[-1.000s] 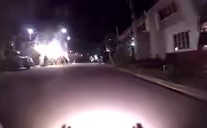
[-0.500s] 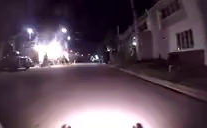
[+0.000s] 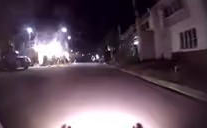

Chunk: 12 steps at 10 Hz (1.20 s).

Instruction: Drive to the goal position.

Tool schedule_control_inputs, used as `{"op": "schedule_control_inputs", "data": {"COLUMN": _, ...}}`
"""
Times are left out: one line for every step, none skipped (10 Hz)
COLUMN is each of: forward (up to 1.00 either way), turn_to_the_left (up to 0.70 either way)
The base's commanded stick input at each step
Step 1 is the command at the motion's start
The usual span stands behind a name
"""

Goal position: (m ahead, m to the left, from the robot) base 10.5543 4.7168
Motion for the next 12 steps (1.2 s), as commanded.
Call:
{"op": "schedule_control_inputs", "data": {"forward": 0.6, "turn_to_the_left": -0.15}}
{"op": "schedule_control_inputs", "data": {"forward": 0.6, "turn_to_the_left": -0.15}}
{"op": "schedule_control_inputs", "data": {"forward": 0.6, "turn_to_the_left": -0.15}}
{"op": "schedule_control_inputs", "data": {"forward": 0.6, "turn_to_the_left": -0.15}}
{"op": "schedule_control_inputs", "data": {"forward": 0.6, "turn_to_the_left": -0.02}}
{"op": "schedule_control_inputs", "data": {"forward": 0.6, "turn_to_the_left": 0.0}}
{"op": "schedule_control_inputs", "data": {"forward": 0.6, "turn_to_the_left": 0.0}}
{"op": "schedule_control_inputs", "data": {"forward": 0.6, "turn_to_the_left": 0.0}}
{"op": "schedule_control_inputs", "data": {"forward": 0.6, "turn_to_the_left": 0.0}}
{"op": "schedule_control_inputs", "data": {"forward": 0.6, "turn_to_the_left": 0.0}}
{"op": "schedule_control_inputs", "data": {"forward": 0.6, "turn_to_the_left": 0.0}}
{"op": "schedule_control_inputs", "data": {"forward": 0.6, "turn_to_the_left": 0.0}}
